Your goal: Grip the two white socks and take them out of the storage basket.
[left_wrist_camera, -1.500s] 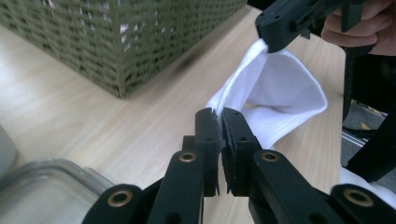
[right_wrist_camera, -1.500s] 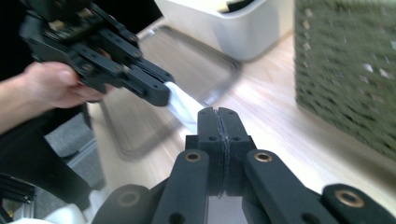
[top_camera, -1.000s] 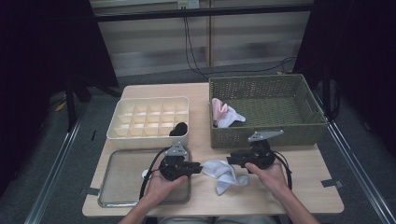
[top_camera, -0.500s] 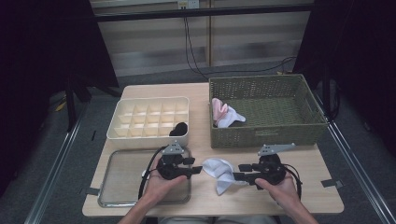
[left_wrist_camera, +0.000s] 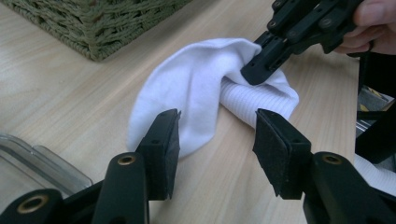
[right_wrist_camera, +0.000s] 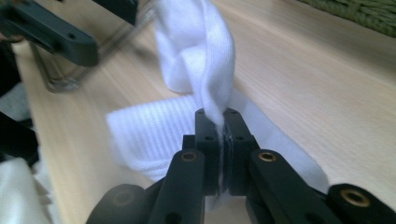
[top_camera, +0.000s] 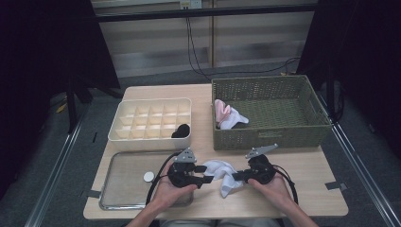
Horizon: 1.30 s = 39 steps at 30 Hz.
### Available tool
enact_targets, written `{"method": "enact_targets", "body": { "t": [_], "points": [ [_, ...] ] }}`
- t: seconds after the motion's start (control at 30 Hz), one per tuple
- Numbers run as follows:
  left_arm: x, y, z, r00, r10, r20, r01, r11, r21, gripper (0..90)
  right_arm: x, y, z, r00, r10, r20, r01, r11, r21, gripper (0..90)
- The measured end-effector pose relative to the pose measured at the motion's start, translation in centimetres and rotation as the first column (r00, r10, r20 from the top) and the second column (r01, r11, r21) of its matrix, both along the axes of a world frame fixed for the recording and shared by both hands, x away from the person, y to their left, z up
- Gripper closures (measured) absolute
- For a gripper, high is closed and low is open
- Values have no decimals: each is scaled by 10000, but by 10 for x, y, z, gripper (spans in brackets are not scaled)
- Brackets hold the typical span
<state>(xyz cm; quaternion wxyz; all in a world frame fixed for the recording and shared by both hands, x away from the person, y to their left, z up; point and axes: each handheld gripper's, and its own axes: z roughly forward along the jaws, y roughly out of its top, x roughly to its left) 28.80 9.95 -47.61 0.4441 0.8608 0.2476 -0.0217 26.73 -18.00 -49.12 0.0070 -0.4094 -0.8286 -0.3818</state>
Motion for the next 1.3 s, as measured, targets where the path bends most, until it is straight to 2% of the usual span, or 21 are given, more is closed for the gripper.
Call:
{"method": "enact_targets", "body": {
  "t": [0.07,0.17,0.23,0.33,0.37,0.43,0.5,0.57,0.63,0.73,0.8,0.9,1.0,1.07,1.17,1.23,1.3],
  "points": [
    [3,2,-1,9999,124,2,-124,9999,52,515,6,-1,-2,9997,-240,10,240,9993,-299,862],
    [5,5,-2,9996,268,-52,-268,9996,47,516,15,-2,-4,10000,-79,-24,79,9998,-168,847],
    [9,5,-4,9994,354,-1,-354,9993,119,515,16,-1,-3,10000,79,57,-78,9997,-224,784],
    [12,6,-7,9998,213,-47,-212,9996,179,590,14,-1,0,9998,-50,181,51,10000,-59,673],
    [11,6,-6,9999,91,52,-91,9999,77,647,12,-2,4,9996,-135,265,132,9999,80,642],
    [11,8,-2,9999,-170,4,170,9998,-132,744,7,-6,15,9982,-325,497,305,9987,405,590],
    [10,10,2,9999,-118,31,119,9995,-299,754,2,-11,27,9957,-562,738,501,9954,820,580],
    [12,11,4,10000,-8,-68,5,9993,-369,753,-4,-15,36,9939,-651,888,565,9937,969,595],
    [13,10,3,9999,-35,-130,31,9995,-326,748,-10,-13,39,9959,-476,773,392,9935,1067,621],
    [12,6,1,9998,-102,-156,100,9998,-171,734,-18,-2,37,9981,-29,610,-35,9945,1050,636],
    [13,4,-1,9998,-126,-163,124,9999,-113,728,-18,6,31,9988,91,482,-142,9942,1061,618],
    [15,1,-7,9996,-145,-247,148,9998,129,698,-13,17,16,9998,70,201,-86,9966,824,529],
    [16,-2,-15,9993,-65,-372,82,9988,474,660,-11,22,9,9998,174,108,-181,9978,641,496],
    [17,-3,-20,9991,29,-429,-3,9982,607,640,-12,25,5,9997,228,91,-231,9993,288,490],
    [20,-2,-24,9988,198,-457,-159,9962,856,602,-13,24,3,9997,219,118,-220,9997,108,509],
    [22,0,-23,9983,393,-426,-357,9959,829,590,-13,24,2,9992,262,307,-256,9995,-202,552],
    [22,2,-21,9979,486,-435,-457,9967,671,573,-14,25,0,9989,235,402,-221,9992,-335,646]
  ]
}}
